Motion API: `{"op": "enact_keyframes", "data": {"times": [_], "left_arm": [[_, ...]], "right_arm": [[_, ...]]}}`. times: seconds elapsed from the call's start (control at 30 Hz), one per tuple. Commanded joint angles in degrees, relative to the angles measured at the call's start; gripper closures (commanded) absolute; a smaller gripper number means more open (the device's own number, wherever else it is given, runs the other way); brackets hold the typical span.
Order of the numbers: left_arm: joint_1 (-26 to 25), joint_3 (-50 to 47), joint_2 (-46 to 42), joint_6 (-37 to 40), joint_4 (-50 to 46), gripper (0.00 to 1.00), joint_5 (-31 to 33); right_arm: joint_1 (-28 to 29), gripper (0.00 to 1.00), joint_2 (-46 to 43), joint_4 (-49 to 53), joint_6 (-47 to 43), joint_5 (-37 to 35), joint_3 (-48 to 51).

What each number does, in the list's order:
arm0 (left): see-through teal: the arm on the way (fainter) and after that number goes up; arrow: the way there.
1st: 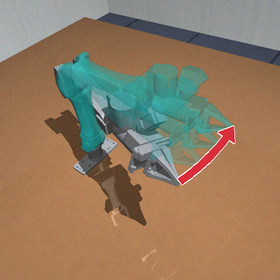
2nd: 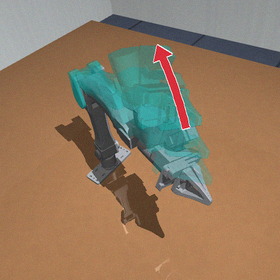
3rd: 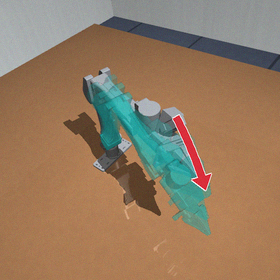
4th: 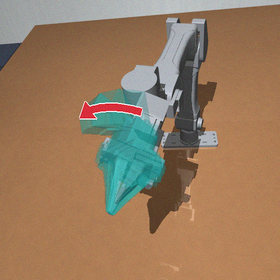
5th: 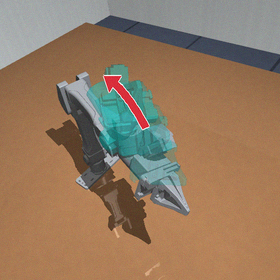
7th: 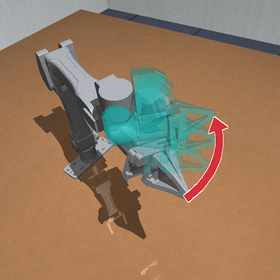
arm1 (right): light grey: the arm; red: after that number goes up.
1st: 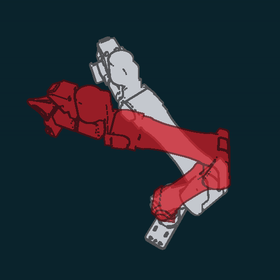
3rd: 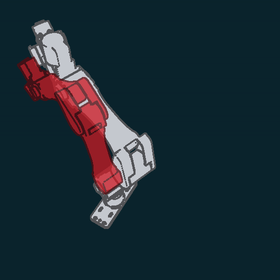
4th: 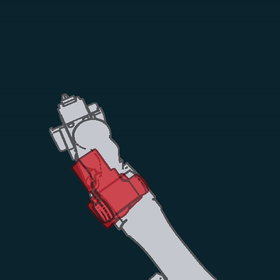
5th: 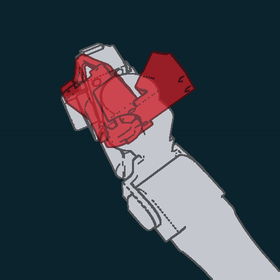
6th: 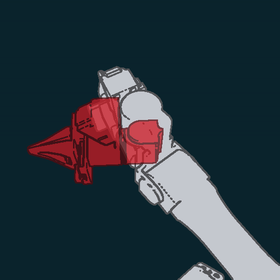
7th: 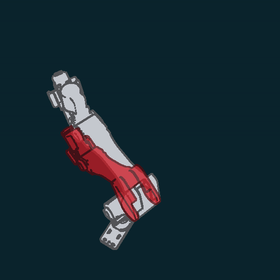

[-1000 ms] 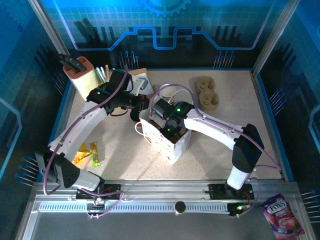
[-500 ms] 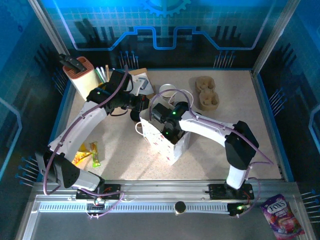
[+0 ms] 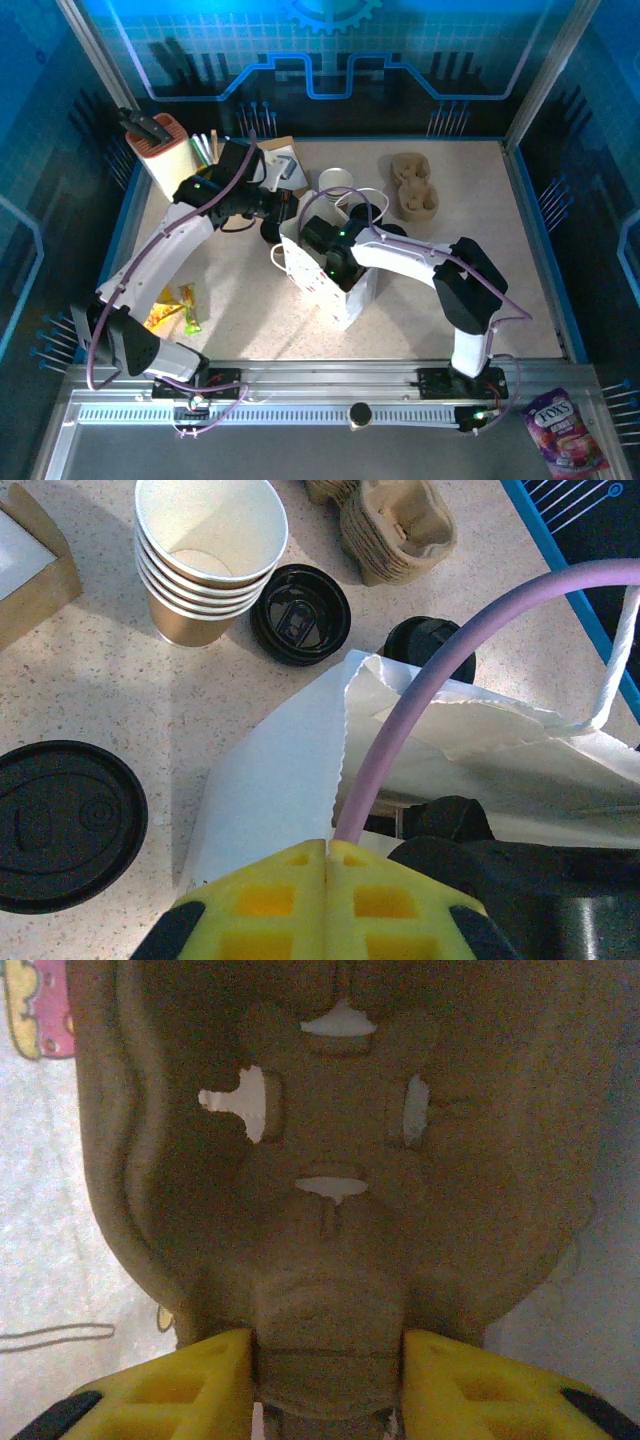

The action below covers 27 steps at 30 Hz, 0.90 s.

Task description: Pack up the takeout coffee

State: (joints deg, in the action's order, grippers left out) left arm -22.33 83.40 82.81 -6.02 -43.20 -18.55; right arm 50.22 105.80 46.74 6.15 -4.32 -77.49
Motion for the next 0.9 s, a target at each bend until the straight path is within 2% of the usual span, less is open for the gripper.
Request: {"op": "enact_keyframes", "data": {"times": [0.0,0.4,0.67,0.87], "left_arm": [[0.27,-0.69,-1.51,0.92,-0.13,1.0,-1.55],[0.24,-0.53,-1.55,1.05,-0.3,1.0,-1.58],[0.27,-0.6,-1.94,1.27,-0.3,1.0,-1.65],[0.27,-0.82,-2.11,1.26,-0.13,1.0,-1.62]], "right_arm": [[0.76,0.58,1.12,-1.1,0.59,0.19,1.18],[0.85,0.47,-4.22,0.96,0.95,-0.19,-1.19],[0.76,0.33,-8.46,1.87,1.69,2.04,-3.35],[0.77,0.29,-9.59,2.72,1.82,2.01,-4.35]]}}
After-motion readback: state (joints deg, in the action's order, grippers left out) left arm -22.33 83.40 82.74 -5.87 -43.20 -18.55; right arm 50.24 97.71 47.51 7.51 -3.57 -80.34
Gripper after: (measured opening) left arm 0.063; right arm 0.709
